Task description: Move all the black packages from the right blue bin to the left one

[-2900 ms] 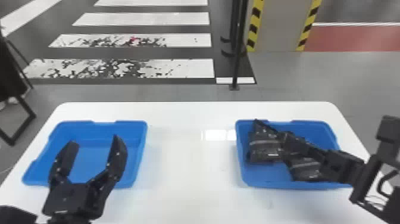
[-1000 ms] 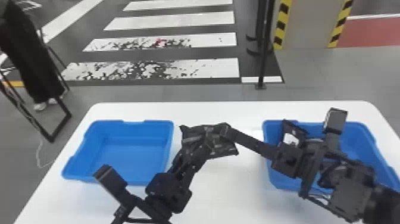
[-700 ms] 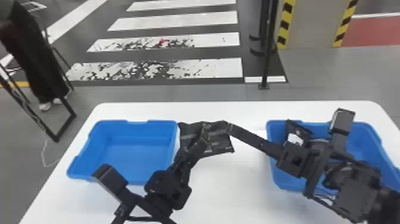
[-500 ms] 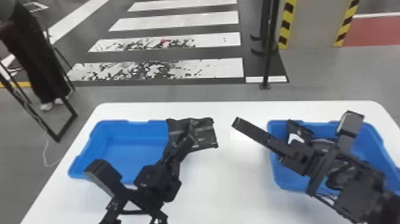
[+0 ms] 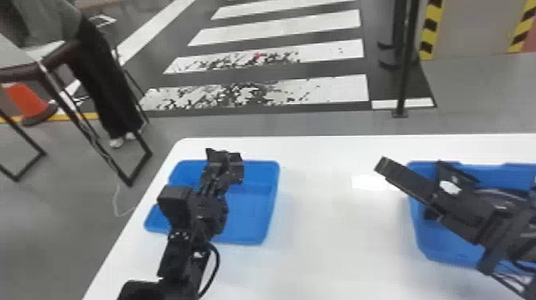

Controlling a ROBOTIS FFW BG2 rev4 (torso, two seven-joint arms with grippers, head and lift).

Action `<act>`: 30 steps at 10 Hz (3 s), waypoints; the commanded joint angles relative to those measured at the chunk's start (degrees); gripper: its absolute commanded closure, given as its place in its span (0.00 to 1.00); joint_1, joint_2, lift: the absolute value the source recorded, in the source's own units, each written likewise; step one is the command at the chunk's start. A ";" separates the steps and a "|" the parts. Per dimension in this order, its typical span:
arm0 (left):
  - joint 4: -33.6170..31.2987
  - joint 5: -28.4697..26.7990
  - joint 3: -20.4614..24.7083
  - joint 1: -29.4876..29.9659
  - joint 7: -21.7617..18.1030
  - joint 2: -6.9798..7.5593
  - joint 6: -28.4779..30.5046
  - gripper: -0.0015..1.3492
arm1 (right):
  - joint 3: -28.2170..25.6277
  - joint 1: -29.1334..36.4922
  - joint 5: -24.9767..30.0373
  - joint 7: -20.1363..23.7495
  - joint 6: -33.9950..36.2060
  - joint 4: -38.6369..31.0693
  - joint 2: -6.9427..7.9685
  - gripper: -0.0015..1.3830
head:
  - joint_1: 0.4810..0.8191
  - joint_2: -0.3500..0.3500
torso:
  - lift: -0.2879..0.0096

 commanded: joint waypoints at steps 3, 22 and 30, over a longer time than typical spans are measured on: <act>1.24 1.26 2.01 2.32 -0.59 -0.60 -11.64 0.05 | -6.54 1.31 16.00 0.03 1.27 -3.39 0.00 0.10 | 0.63 0.97 | 0.52; -18.31 11.54 -7.48 18.50 -4.19 -0.60 -11.21 0.09 | -9.85 0.61 43.42 -18.69 27.42 -9.44 2.46 0.16 | 0.63 0.55 | 0.52; -17.46 11.77 -7.36 18.07 -5.33 -0.60 -11.92 0.09 | -9.97 -14.16 51.42 -25.72 55.12 -4.52 -0.26 0.16 | 0.63 0.39 | 0.52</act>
